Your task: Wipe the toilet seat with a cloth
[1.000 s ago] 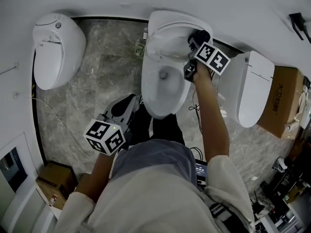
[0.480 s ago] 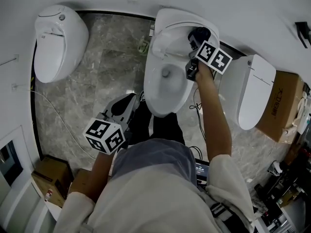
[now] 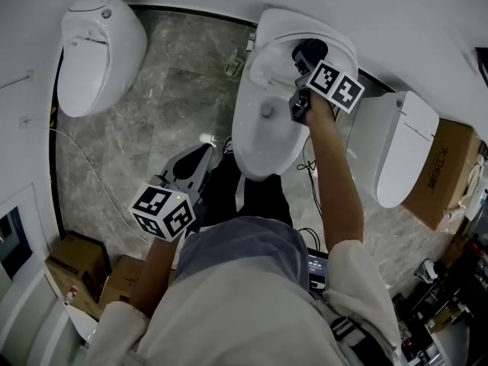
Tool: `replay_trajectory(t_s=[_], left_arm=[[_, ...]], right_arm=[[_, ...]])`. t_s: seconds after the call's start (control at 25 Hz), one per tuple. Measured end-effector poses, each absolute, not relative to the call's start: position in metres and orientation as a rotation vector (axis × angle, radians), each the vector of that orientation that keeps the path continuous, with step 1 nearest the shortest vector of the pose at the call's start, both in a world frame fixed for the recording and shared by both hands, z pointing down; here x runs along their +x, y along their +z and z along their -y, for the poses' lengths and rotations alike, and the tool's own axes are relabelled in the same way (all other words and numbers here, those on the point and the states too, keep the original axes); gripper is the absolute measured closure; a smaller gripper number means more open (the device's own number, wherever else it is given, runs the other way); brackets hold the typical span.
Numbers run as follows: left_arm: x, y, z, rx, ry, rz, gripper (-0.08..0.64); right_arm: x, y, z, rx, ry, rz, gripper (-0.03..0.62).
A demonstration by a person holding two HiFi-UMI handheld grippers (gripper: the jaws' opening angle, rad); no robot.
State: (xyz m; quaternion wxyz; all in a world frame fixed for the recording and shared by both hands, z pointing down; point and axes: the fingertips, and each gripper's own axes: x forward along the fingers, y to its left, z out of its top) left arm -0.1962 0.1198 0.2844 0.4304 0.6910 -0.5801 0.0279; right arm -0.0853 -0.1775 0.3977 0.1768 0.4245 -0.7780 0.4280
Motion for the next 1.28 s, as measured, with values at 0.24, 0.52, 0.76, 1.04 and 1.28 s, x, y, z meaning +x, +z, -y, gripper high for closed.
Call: replay_trajectory(t_s=[0.24, 0.52, 0.76, 1.04, 1.28], left_arm=[[-0.205, 0.287, -0.132, 1.69, 0.07, 1.471, 0.551], [-0.21, 0.291, -0.139, 1.678, 0.073, 1.476, 0.551], [-0.212, 0.29, -0.139, 1.68, 0.07, 1.474, 0.551], [-0.211, 0.296, -0.134, 1.678, 0.096, 1.46, 0.551], [-0.209, 0.301, -0.135, 1.669, 0.111, 1.444, 0.551]], right_arm=[[-0.098, 0.413, 0.166, 1.132, 1.28, 2.19, 0.517], [-0.108, 0.443, 0.152, 1.082, 1.363, 2.14, 0.518], [-0.107, 0.468, 0.136, 1.09, 1.479, 2.07, 0.517], [-0.115, 0.489, 0.134, 1.078, 1.515, 2.043, 0.518], [-0.119, 0.506, 0.124, 1.063, 1.54, 2.01, 0.518]])
